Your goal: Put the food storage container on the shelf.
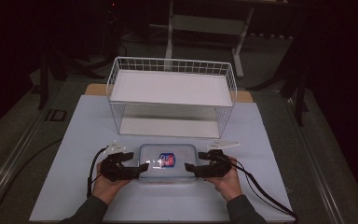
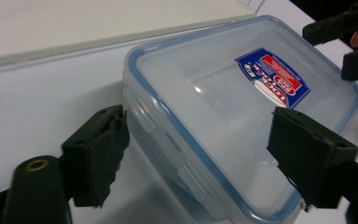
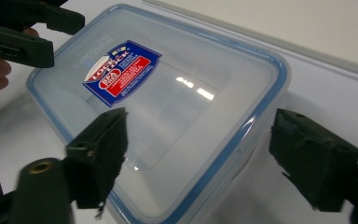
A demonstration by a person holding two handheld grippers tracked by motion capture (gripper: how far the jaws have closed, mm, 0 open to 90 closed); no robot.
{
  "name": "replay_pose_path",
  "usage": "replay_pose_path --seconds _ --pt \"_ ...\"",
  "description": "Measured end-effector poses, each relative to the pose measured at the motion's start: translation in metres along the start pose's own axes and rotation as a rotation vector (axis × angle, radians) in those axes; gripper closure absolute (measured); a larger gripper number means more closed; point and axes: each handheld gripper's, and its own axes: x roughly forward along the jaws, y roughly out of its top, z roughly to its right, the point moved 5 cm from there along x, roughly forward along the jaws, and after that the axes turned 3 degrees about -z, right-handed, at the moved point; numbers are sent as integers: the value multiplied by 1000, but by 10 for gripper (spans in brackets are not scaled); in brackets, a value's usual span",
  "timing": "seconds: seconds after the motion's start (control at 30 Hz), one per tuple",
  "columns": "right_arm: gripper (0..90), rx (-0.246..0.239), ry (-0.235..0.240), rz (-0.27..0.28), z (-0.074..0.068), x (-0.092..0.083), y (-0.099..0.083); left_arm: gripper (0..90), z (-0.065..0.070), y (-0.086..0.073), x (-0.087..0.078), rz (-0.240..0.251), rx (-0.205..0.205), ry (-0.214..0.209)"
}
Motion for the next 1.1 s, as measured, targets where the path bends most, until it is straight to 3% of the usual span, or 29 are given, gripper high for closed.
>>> replay_pose_path --seconds 0.13,0.23,0.27,0.33,0.4,0.47,0.7,0.8,0.9,1.03,1.1 --pt "135 39 20 -24 1 7 -2 189 0 -3 7 -15 -23 -44" --pt "131 43 15 -28 2 8 -3 192 0 -2 8 -10 -34 -47" --pt "119 86 48 -55 4 12 -5 186 -1 -2 9 -11 -52 -58" --pt "113 94 54 -56 3 13 -5 185 -2 -3 10 -11 -64 -69" --pt "103 129 93 -73 4 17 -7 178 -3 -3 12 -19 -84 -96" --pt "104 133 106 -71 5 17 -7 177 -4 -5 14 -22 -125 -129" --pt "105 165 152 -76 8 19 -10 152 -7 -6 16 -38 -150 -163" --pt "104 188 169 -84 8 21 -11 134 -8 -8 21 -63 -195 -219" --pt "122 189 170 -87 8 19 -11 136 -8 -8 21 -70 -205 -225" --pt "150 207 178 -89 8 17 -13 205 -8 -9 16 -62 -217 -226" --pt "185 208 189 -97 7 13 -15 235 -8 -11 11 -48 -242 -236"
